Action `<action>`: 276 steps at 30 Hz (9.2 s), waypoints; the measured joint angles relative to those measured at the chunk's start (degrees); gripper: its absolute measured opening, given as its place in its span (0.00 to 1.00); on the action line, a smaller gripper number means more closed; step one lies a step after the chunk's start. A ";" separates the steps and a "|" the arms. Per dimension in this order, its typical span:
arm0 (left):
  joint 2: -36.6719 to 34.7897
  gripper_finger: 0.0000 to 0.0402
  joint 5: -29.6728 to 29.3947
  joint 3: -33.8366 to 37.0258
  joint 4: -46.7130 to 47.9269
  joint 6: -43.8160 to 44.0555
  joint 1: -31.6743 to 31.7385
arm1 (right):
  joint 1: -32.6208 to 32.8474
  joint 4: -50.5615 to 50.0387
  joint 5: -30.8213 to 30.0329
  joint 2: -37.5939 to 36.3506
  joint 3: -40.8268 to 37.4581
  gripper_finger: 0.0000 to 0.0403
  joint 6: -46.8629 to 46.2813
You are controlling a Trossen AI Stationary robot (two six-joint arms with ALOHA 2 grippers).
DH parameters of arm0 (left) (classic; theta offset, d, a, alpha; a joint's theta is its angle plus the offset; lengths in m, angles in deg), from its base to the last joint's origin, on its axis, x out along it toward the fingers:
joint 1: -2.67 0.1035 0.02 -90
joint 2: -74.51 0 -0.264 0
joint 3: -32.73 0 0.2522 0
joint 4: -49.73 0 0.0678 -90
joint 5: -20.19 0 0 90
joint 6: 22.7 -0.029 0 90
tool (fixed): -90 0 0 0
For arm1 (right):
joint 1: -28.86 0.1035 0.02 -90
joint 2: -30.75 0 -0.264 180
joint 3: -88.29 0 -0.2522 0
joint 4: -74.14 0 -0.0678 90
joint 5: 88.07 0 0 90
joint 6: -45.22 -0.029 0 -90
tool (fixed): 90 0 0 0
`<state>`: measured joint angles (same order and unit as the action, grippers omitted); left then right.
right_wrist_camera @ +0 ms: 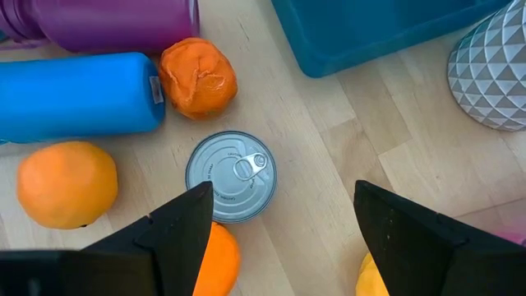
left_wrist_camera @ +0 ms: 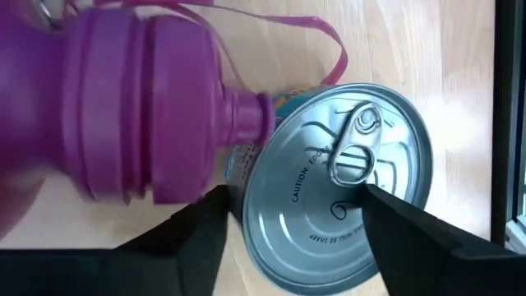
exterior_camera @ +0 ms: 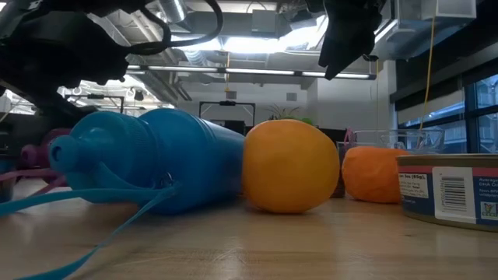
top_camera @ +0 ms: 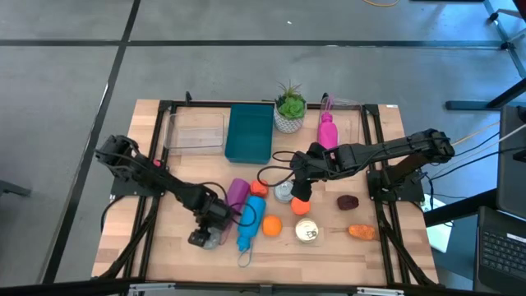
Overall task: Pick & Place Food Item
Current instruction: Put the light blue tuna can into the left transparent bin, then put the purple water bottle into the right transparent bin
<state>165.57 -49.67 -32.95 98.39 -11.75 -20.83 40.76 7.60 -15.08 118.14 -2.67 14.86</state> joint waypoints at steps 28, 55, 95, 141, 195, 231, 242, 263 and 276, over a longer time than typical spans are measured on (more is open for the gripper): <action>-0.14 0.23 -2.83 -3.32 13.19 -10.51 7.91 | 0.00 0.00 -0.09 0.00 0.00 0.72 0.36; -0.19 0.01 -5.38 -5.31 14.88 -14.80 7.93 | 0.00 -0.02 -0.07 -0.02 0.00 0.72 0.82; -7.27 0.01 -17.36 -13.86 26.44 -15.38 9.41 | 1.11 -0.87 -0.06 -0.02 0.00 0.72 0.81; 0.19 0.58 -14.11 -13.77 12.87 47.17 10.90 | 12.33 -10.31 -16.85 0.02 -1.95 0.72 -5.22; 10.38 0.43 -11.75 -13.77 -9.40 49.96 13.02 | 13.46 -10.14 -15.13 0.02 -5.68 0.72 -2.17; 6.48 0.41 -36.00 -25.38 5.43 -52.62 10.68 | 13.44 -10.25 -14.47 0.02 -5.68 0.72 -3.70; 6.83 0.54 -24.01 -25.34 7.32 -48.37 11.28 | 12.55 -10.22 -14.03 0.02 -5.68 0.72 -5.66; 13.15 0.58 -23.04 -23.98 4.19 -52.33 12.73 | 12.74 -10.27 -13.12 0.02 -5.68 0.72 -10.81; 14.91 0.58 -24.93 -23.98 2.30 -54.50 13.92 | 12.74 -10.32 -11.89 0.02 -5.66 0.72 -11.00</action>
<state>180.48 -74.59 -56.92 100.69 -66.25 -6.90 53.50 -2.72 -26.97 118.16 -8.33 3.86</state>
